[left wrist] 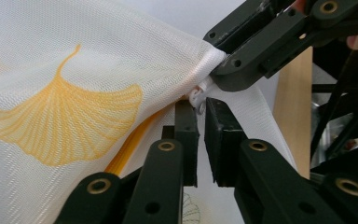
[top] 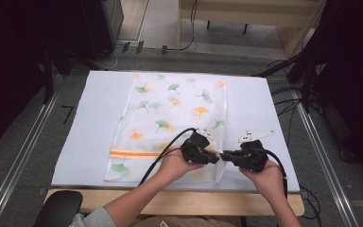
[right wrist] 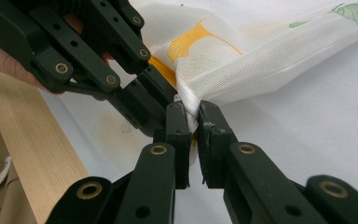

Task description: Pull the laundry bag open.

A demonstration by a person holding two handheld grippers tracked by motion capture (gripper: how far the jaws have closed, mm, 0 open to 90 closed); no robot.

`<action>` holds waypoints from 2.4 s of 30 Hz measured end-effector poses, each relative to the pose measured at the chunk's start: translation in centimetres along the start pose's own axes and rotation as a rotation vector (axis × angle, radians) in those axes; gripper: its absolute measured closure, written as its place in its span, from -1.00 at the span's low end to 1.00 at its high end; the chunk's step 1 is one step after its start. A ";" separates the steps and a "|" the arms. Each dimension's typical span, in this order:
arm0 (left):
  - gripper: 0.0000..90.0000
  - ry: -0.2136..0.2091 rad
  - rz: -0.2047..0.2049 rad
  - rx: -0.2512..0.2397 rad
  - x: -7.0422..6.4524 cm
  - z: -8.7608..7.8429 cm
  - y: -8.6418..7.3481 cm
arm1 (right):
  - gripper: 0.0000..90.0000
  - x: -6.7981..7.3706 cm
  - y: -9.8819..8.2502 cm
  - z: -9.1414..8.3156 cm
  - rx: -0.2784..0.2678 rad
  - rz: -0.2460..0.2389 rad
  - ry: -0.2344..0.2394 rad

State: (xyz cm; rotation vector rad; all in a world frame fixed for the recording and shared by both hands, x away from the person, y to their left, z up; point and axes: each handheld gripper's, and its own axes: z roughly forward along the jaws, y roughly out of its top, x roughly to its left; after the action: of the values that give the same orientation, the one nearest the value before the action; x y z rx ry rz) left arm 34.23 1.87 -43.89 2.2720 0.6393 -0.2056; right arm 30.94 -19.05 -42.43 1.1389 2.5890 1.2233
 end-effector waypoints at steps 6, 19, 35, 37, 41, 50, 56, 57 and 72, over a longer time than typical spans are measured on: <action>0.94 -0.014 -0.005 -0.001 0.2 -0.4 0.0 | 0.91 0.0 0.0 0.1 0.006 -0.006 -0.005; 1.00 -0.011 -0.017 -0.001 0.3 -0.2 0.0 | 0.91 0.2 0.0 0.2 0.022 -0.005 0.006; 1.00 -0.018 -0.056 0.019 1.1 -0.4 -0.1 | 0.91 0.3 0.0 0.1 0.021 -0.009 0.001; 1.00 -0.011 -0.058 0.013 1.1 -0.6 -0.2 | 0.91 0.2 0.0 0.0 0.016 -0.004 0.000; 1.00 0.020 -0.063 0.045 1.9 -1.2 -0.6 | 0.91 0.0 0.0 -0.3 0.003 -0.007 -0.002; 1.00 0.026 -0.093 0.056 3.3 -2.1 -1.6 | 0.91 -0.3 -0.1 -0.5 0.002 -0.001 -0.012; 1.00 0.025 -0.106 0.048 3.4 -2.1 -1.6 | 0.91 -0.4 -0.2 -0.4 0.003 0.009 -0.012; 1.00 0.025 -0.107 0.046 3.4 -2.0 -1.6 | 0.91 -0.3 -0.2 -0.4 0.005 0.006 -0.014; 1.00 0.007 -0.108 0.060 3.4 -2.4 -1.6 | 0.91 -0.5 -0.2 -0.5 0.000 0.026 -0.009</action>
State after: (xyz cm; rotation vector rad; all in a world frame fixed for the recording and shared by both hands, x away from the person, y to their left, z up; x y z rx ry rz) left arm 36.24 5.85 -44.38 2.2985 0.7703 -0.2727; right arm 30.97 -19.80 -42.34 1.1791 2.5761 1.2205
